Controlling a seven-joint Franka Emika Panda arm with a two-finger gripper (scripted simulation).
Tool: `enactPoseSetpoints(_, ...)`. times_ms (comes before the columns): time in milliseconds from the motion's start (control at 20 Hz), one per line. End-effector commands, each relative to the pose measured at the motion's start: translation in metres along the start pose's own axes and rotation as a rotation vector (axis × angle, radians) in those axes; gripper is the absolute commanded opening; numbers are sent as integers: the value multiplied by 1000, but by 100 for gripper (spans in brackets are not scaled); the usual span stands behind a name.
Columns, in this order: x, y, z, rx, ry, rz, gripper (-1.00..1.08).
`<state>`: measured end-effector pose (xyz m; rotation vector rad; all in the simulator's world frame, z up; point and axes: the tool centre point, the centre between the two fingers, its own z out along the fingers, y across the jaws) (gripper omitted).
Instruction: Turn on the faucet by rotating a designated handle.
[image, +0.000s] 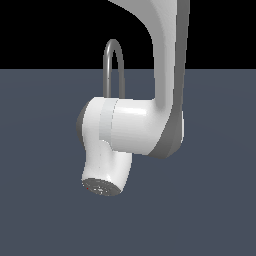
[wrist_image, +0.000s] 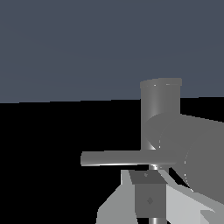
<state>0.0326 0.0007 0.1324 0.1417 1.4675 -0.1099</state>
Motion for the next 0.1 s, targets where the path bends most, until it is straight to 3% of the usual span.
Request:
enactPoseSetpoints(0, 63, -5, -11, -4, 94, -28, -100)
enactPoseSetpoints(50, 63, -5, -11, -4, 94, -28, -100)
